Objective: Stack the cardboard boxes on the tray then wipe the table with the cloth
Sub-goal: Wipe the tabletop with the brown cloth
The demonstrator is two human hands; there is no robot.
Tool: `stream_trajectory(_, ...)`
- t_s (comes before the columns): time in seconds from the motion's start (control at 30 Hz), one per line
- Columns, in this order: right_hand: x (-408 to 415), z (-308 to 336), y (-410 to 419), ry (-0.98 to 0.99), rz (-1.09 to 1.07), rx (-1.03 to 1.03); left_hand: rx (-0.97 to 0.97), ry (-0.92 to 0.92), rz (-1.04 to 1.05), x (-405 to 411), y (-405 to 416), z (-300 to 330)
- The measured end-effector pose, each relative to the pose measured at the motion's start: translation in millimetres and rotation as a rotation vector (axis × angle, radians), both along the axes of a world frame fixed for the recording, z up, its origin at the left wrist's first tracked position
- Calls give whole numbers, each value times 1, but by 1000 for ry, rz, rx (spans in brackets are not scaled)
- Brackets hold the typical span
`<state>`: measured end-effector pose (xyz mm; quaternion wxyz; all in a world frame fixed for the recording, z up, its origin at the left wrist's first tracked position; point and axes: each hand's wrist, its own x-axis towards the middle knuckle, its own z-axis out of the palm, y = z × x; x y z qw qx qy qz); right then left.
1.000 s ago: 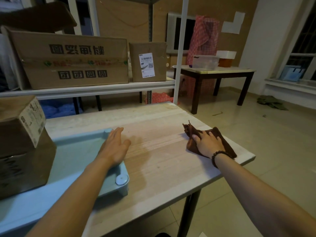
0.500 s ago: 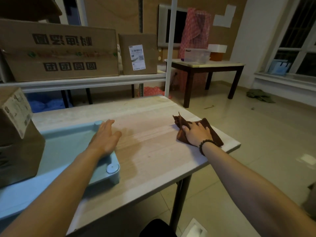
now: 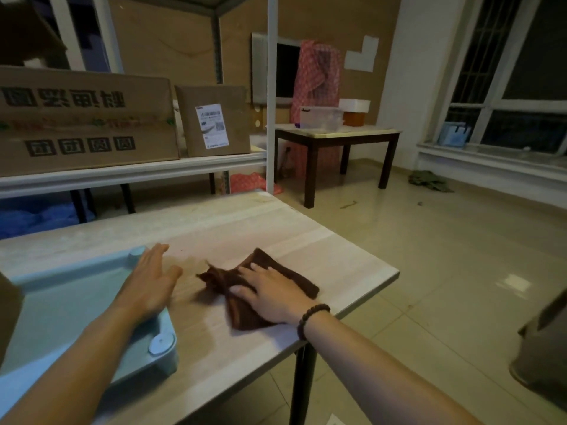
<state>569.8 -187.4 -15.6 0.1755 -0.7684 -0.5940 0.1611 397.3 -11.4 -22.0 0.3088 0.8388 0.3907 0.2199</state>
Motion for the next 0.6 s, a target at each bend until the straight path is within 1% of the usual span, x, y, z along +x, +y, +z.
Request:
stream_trajectory(0.07,33,-2,-6,28,-124,21,4,3,8,1,0,0)
stream_trajectory(0.13,78,-4,-17,7,-344,22,5,3,20,0,-1,1)
stream_trajectory(0.23,137,-10,-41,-109,-697,12,7,2,15,0,0,0)
stream_trajectory(0.3,147,-15,-43,-177,-800,-36,18,8,18,0,1,0)
stream_trajectory(0.33,139,-14,-38,-229,-757,-64,23,10,19,1,1,0)
stream_trajectory(0.4,102,-16,-20,-294,-529,-62,20,12,17,0,1,1)
stream_trajectory(0.53,-16,-13,28,-244,-25,0,8,12,12,0,1,0)
stream_trajectory(0.6,-65,-11,40,-202,149,0,1,-8,25,0,-1,1)
